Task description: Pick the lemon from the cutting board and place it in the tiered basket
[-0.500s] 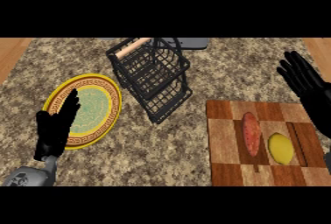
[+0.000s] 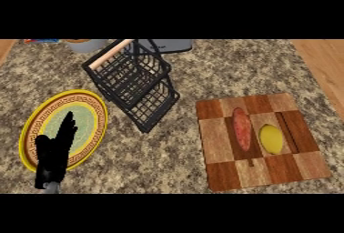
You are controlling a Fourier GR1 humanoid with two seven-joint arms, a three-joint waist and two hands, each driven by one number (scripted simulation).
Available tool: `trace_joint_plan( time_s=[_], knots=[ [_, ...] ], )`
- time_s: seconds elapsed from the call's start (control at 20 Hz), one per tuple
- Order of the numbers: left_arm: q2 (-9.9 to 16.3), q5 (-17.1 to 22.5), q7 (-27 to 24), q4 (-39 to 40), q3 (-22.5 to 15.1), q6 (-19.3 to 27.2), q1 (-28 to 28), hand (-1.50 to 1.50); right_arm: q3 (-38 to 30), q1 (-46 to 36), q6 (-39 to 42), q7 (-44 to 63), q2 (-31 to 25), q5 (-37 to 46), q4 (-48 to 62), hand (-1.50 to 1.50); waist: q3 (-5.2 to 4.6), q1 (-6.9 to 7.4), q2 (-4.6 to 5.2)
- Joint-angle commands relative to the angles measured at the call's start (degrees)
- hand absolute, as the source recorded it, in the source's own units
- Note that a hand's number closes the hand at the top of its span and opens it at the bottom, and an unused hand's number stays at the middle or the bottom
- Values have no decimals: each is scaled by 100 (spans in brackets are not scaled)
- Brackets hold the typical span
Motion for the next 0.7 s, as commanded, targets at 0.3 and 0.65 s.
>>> trace_joint_plan(
  time_s=[0.3,0.65],
  knots=[
    [-627,-301,-469,279,-364,155,157,0,-508,2404,-1929,-282,1848,587,-2525,-150,9,358,40],
    [-687,-391,-515,79,-534,114,179,0,702,3618,-993,2092,811,1561,-2972,-150,-21,561,127]
  ],
)
